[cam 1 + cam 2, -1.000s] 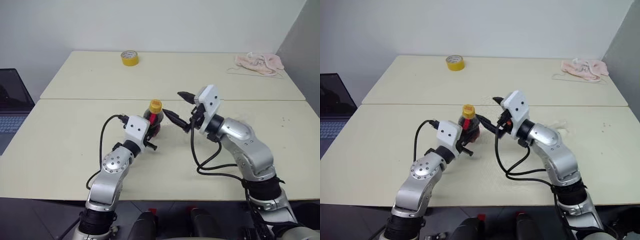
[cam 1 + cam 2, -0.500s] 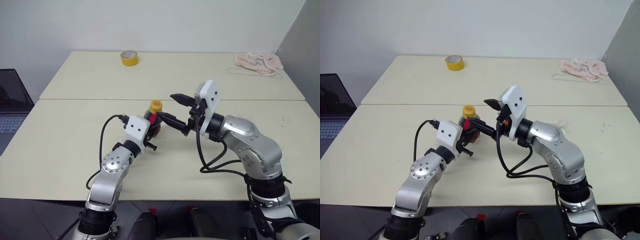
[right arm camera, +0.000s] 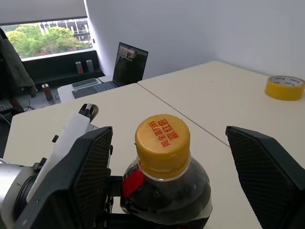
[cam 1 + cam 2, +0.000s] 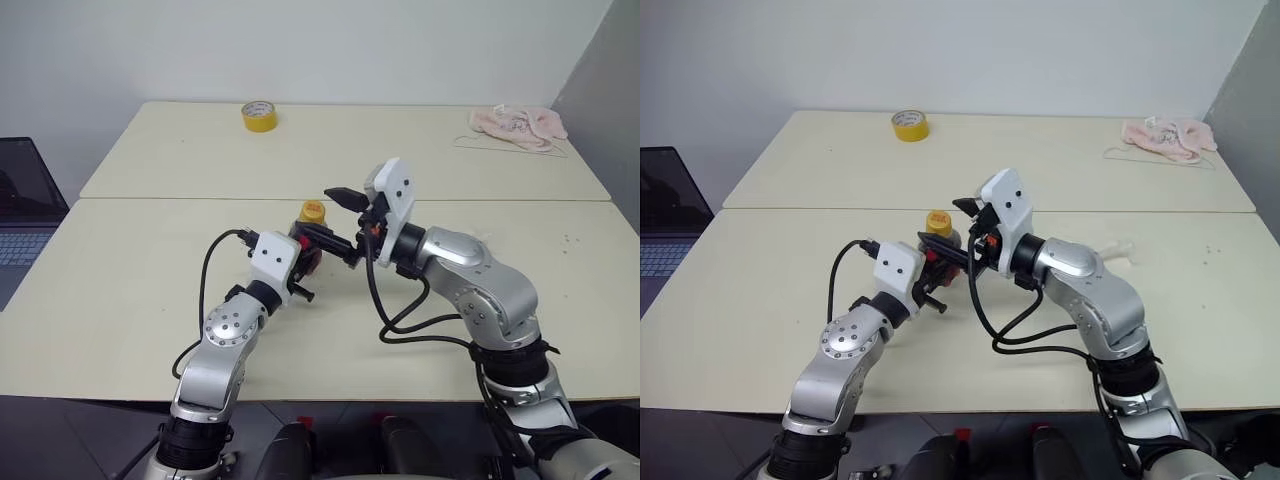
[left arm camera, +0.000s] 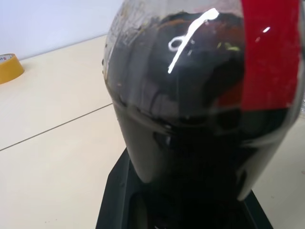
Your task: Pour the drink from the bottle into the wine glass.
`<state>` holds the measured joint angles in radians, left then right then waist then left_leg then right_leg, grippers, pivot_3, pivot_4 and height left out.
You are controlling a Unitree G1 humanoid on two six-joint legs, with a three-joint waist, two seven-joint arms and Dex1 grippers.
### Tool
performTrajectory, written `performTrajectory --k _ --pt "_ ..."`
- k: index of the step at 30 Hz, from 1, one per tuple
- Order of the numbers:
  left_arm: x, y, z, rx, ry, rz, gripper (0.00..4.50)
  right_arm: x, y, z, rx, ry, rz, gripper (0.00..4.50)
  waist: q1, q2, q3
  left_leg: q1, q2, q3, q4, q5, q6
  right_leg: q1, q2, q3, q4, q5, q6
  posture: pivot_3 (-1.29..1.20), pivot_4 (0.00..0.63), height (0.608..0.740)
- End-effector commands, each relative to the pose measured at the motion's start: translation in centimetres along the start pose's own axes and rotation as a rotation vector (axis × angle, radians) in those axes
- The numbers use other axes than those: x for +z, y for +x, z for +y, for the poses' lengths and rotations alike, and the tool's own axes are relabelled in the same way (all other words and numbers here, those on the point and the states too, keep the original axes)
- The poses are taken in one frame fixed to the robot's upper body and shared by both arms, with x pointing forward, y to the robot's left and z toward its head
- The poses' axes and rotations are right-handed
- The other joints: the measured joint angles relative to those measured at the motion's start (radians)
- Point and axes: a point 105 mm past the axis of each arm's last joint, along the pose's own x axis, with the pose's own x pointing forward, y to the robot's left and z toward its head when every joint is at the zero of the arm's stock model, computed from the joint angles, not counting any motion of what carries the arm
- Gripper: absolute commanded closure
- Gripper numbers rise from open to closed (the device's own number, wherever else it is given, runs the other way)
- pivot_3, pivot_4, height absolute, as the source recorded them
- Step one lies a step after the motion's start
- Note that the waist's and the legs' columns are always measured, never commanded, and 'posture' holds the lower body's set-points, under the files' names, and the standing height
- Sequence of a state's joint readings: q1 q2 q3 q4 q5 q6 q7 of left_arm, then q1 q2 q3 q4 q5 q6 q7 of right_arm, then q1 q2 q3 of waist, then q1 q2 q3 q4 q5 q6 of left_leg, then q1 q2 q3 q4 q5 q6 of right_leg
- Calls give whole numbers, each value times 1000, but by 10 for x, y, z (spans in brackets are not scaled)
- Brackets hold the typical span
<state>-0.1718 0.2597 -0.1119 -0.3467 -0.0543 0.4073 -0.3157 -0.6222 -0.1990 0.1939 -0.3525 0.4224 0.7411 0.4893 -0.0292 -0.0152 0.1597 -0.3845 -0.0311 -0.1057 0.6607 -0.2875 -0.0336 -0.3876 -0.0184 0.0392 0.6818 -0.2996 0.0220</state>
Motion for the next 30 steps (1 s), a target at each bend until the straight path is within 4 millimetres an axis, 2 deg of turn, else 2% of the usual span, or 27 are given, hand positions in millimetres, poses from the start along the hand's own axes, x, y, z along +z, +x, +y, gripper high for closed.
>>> performTrajectory --k 1,4,11,15,17,23,25,30 --pt "24 -1 1 6 39 -94 3834 14 2 1 -4 -34 -56 443 0 0 0 0 0 0 0 0 0 0 0 0 0 0 0 0 150 740" --pt "24 -1 1 5 38 -93 3834 14 1 0 -9 -37 -60 912 0 0 0 0 0 0 0 0 0 0 0 0 0 0 0 0 150 740" --pt "23 -1 2 5 38 -93 3834 14 1 -1 -6 -49 -61 3228 0 0 0 0 0 0 0 0 0 0 0 0 0 0 0 0 150 740" --pt "25 -2 3 1 36 -95 3834 16 -3 -1 10 -75 -80 3253 0 0 0 0 0 0 0 0 0 0 0 0 0 0 0 0 150 740" --pt "27 -3 2 -47 15 -97 3834 23 -11 3 64 -94 -130 3253 0 0 0 0 0 0 0 0 0 0 0 0 0 0 0 0 150 740" --pt "35 -12 -3 -274 -82 -72 3835 45 -29 22 253 -109 -253 3253 -1 0 0 0 0 0 0 0 0 0 0 0 0 0 0 0 150 740" --pt "38 -16 -5 -365 -163 -44 3836 51 -33 30 318 -95 -279 3253 -2 0 0 0 0 0 0 0 0 0 0 -1 0 0 0 0 150 740" --pt "45 -23 -11 -527 -298 1 3846 54 -37 40 408 -3 -304 3253 -3 0 0 0 0 0 0 0 0 0 0 -1 0 0 0 0 150 740"
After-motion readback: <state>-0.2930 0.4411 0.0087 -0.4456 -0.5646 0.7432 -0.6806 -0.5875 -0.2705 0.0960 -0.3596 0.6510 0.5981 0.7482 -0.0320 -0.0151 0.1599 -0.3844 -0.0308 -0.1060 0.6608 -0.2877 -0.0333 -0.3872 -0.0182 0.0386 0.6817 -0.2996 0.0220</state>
